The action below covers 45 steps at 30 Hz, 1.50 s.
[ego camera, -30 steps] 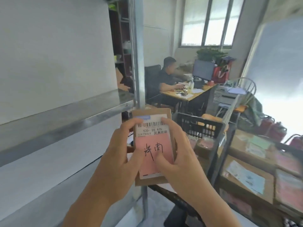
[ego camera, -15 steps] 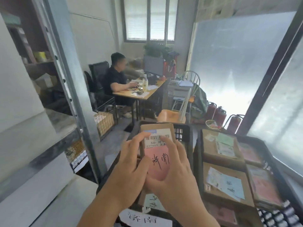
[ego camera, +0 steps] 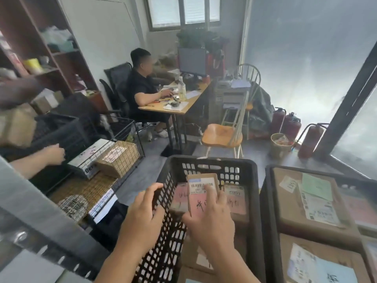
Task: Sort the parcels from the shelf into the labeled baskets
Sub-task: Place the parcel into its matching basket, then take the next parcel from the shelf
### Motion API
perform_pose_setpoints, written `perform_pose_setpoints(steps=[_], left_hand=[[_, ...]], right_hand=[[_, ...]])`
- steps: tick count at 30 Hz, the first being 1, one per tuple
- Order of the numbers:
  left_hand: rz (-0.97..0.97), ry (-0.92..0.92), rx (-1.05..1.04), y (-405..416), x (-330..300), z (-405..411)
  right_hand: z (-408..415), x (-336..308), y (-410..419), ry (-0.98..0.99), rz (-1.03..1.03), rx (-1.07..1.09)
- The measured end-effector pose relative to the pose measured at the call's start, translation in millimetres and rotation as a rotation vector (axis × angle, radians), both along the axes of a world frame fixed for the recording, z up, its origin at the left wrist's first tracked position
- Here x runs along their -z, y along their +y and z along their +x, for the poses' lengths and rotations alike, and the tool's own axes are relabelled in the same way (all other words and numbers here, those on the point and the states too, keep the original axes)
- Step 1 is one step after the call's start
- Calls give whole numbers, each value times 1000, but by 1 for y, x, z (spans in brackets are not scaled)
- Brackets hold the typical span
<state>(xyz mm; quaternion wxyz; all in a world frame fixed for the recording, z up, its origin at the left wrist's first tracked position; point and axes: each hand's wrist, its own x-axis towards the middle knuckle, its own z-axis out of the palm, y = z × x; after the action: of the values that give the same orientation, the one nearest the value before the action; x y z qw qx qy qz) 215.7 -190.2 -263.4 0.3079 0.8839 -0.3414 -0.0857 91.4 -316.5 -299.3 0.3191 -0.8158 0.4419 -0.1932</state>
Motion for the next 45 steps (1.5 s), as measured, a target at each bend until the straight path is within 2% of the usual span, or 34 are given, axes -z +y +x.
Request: perform_pose_setpoints(steps=[5,11,14,21,26,29,33,39,45], left_hand=[[154,-127,-45,-24,43,50],[322,-98,-31,-40,85,57],[277,-101,-53,-39,88,56],[218,-126,-4,-35,94,61],[280,-61,6,-35,84,59],[231,-90,53,-39,61,51],[112,-122,142,-50,29,33],[35,-150,254,-48,-11,-12],[6,-170,218,-25,-43,-65]], right_hand=[[49,43,-43,72,32,112],[92,75,-72,197,12,247],[92,94,-79,313,-19,278],[97,108,-77,416,-54,270],[79,82,-72,355,-83,196],[58,52,-62,228,-137,91],[20,3,-47,171,-229,-104],[-35,-54,-24,172,-300,-205],[-75,-93,-17,93,-374,-303]])
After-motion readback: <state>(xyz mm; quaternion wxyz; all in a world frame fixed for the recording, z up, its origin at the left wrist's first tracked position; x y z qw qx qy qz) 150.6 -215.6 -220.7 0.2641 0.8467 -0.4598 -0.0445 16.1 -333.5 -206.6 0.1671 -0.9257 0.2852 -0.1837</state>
